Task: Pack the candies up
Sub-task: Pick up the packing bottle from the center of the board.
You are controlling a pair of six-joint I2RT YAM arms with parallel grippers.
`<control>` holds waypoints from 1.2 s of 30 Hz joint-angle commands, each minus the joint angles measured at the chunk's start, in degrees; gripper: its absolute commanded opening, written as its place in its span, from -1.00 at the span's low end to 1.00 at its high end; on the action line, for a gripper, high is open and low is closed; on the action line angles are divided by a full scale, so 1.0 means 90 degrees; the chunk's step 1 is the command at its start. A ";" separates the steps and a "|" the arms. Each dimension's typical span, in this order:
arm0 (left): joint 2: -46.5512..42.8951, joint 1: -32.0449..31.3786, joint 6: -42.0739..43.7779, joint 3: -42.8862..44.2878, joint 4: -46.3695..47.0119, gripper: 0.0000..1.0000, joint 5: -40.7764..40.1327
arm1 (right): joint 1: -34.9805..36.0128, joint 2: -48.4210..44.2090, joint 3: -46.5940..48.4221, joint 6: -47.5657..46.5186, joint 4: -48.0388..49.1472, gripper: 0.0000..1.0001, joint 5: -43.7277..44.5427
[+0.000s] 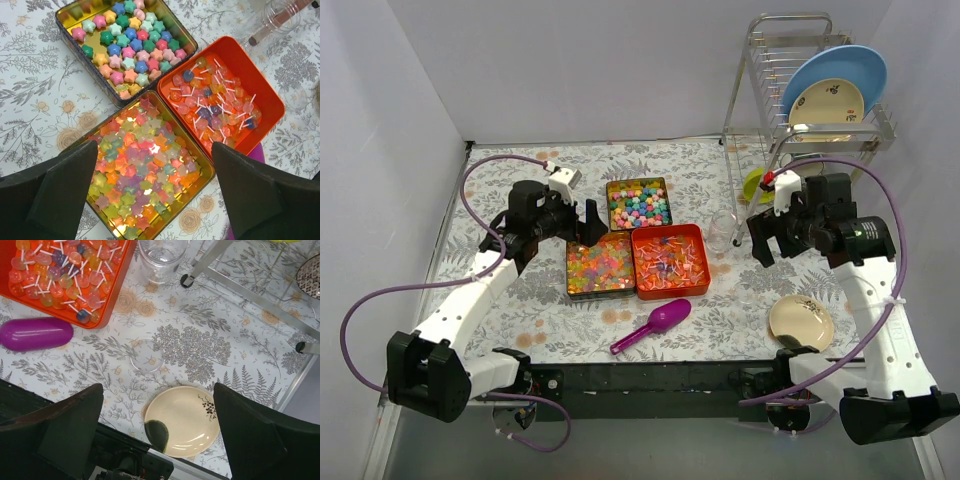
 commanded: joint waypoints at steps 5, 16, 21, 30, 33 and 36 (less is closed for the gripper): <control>0.0063 0.0247 0.0010 0.0059 0.0331 0.96 0.0784 | 0.0041 0.0509 0.0764 -0.2212 -0.0618 0.87 -0.1842; -0.0279 0.0910 0.0215 0.0001 -0.0031 0.96 0.1479 | 0.0354 0.1973 0.1362 -0.2184 0.0084 0.43 -0.1278; -0.0474 0.1438 0.0235 0.0118 -0.0089 0.96 0.1313 | 0.0655 0.2452 0.1400 -0.2291 0.0319 0.34 -0.1395; -0.0679 0.1868 0.0060 0.0040 0.0018 0.96 0.1537 | 0.0911 0.3585 0.1625 -0.2555 0.0436 0.01 -0.0946; -0.0718 0.1946 0.0040 0.0050 0.0047 0.96 0.1547 | 0.0901 0.3898 0.1673 -0.2545 0.0514 -0.01 -0.0828; -0.0777 0.2169 0.0031 -0.0165 0.0145 0.96 0.1577 | 0.0901 0.4132 0.1693 -0.2535 0.0563 -0.01 -0.0828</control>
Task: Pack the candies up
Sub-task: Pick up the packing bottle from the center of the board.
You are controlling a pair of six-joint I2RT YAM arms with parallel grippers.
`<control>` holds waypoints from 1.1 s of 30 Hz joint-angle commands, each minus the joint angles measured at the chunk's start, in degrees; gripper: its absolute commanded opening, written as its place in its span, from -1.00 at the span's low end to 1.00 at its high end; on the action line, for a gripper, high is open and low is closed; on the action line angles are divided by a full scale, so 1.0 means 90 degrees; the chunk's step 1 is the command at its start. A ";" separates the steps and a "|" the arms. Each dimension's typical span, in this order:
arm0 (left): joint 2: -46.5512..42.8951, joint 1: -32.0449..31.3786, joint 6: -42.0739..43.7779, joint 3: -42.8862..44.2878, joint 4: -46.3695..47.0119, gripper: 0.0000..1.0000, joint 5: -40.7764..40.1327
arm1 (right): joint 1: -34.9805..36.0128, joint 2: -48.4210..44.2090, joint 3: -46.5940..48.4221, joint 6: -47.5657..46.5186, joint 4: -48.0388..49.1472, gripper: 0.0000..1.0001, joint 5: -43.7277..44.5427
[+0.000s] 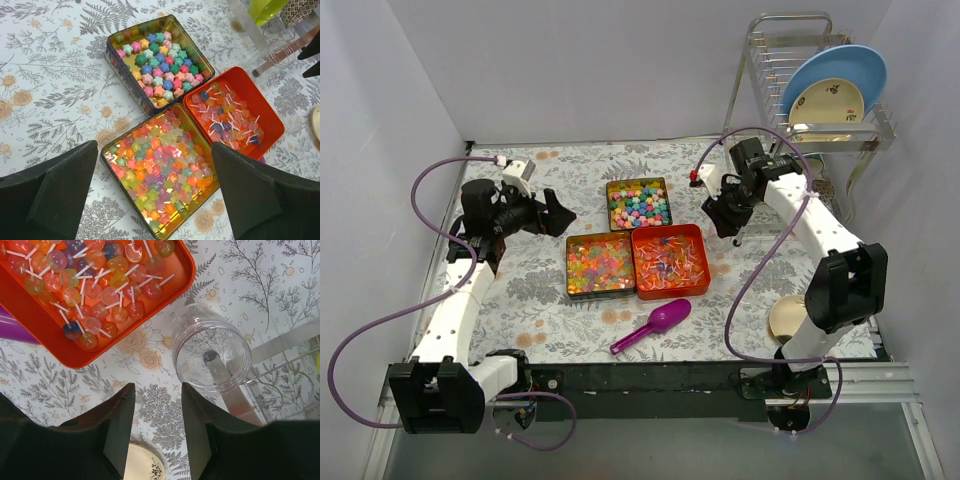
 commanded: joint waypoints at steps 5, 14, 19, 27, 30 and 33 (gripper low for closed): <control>-0.0440 0.0433 -0.0123 -0.0473 0.0135 0.96 0.0207 | -0.0022 0.0606 0.0465 -0.0065 0.0257 -0.05 0.0146; -0.0509 0.0501 -0.0182 -0.0639 0.0126 0.96 0.0256 | 0.0017 0.0958 0.0573 -0.0134 0.0277 -0.46 0.0341; -0.0519 0.0501 -0.0182 -0.0649 0.0184 0.97 0.0256 | 0.0134 0.0724 0.0358 -0.0212 0.0258 -0.97 0.0478; -0.0402 0.0501 -0.0416 -0.0610 0.0379 0.96 0.0285 | 0.1197 0.0177 0.1410 -0.0407 -0.0249 -0.97 0.0576; -0.0334 0.0511 -0.0669 -0.0590 0.0506 0.96 0.0101 | 0.1958 0.0148 0.2075 -0.0485 -0.0737 -0.97 0.0157; -0.0197 0.0511 -0.1244 -0.0512 0.0497 0.97 -0.0580 | 0.2786 0.0050 0.2203 -0.0767 -0.1011 -0.97 -0.0468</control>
